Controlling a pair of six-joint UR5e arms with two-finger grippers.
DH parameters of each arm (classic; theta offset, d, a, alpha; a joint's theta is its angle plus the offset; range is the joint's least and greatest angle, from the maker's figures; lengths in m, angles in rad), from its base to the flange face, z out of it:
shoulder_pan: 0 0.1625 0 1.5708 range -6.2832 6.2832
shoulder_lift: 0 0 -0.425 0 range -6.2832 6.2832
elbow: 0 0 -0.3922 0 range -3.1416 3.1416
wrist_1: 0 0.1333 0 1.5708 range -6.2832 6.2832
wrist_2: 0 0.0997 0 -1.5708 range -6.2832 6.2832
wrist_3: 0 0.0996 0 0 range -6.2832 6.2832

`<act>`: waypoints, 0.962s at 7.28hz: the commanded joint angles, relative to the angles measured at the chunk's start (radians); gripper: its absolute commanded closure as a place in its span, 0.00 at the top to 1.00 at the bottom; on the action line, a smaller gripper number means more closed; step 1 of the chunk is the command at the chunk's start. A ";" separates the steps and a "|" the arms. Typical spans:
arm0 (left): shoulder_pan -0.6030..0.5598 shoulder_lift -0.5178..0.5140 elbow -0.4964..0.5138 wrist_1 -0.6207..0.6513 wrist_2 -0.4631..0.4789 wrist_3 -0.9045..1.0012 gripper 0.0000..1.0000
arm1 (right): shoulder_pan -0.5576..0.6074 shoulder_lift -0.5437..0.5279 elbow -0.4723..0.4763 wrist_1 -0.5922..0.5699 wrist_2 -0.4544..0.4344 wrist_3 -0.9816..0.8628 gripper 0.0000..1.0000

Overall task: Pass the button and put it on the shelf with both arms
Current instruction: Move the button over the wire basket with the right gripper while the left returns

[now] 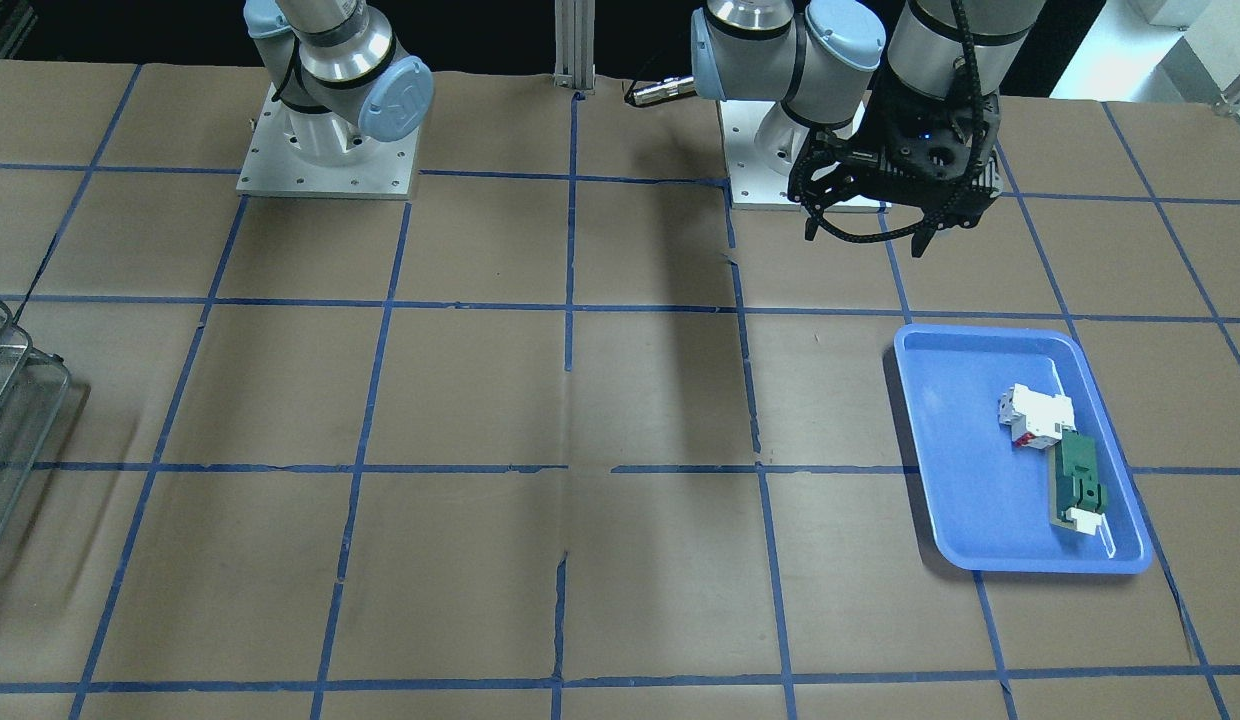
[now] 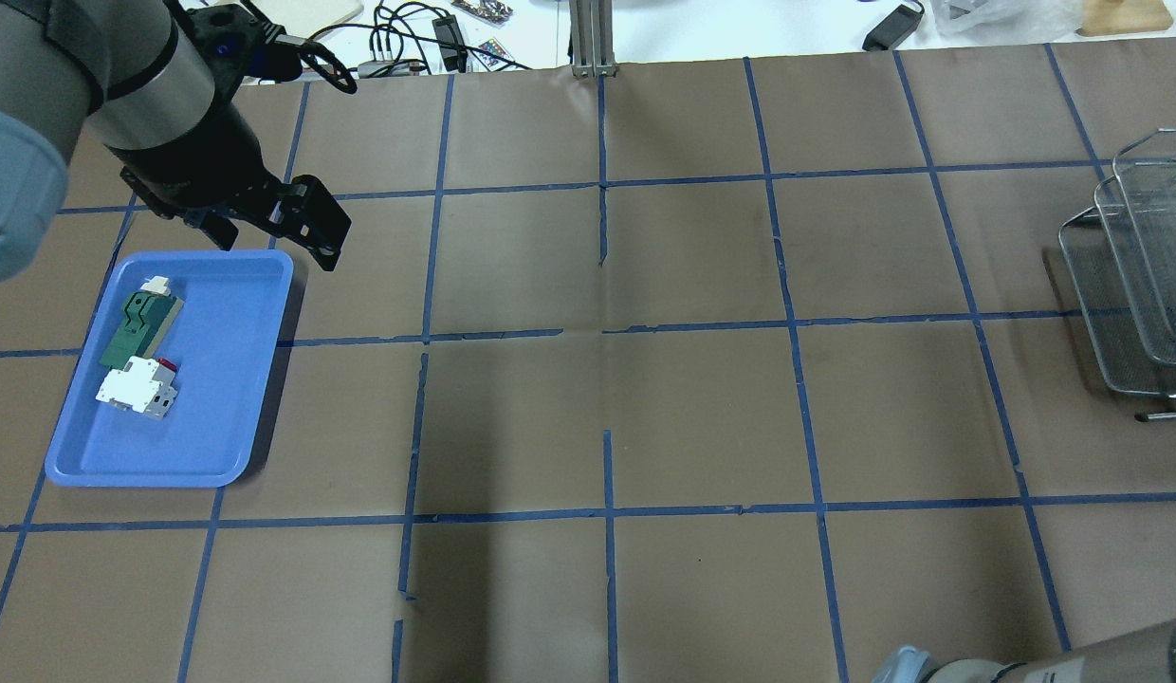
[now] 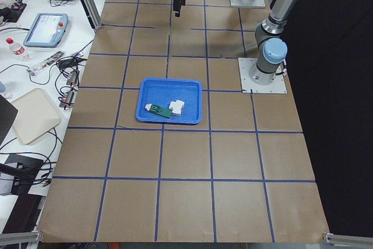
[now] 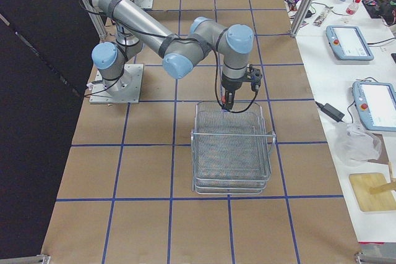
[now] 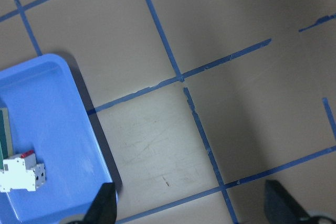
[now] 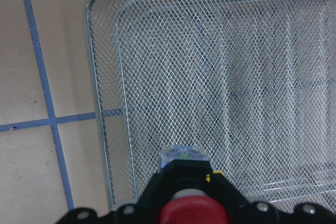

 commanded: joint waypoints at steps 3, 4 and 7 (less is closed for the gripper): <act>0.001 0.024 -0.009 -0.071 -0.008 -0.147 1.00 | -0.007 0.036 0.000 -0.022 0.034 -0.001 0.30; 0.002 0.027 -0.012 -0.069 -0.014 -0.144 1.00 | -0.007 0.038 0.003 -0.037 0.034 -0.001 0.47; 0.005 0.021 -0.012 -0.065 -0.019 -0.152 1.00 | -0.007 0.038 0.001 -0.036 0.031 -0.005 1.00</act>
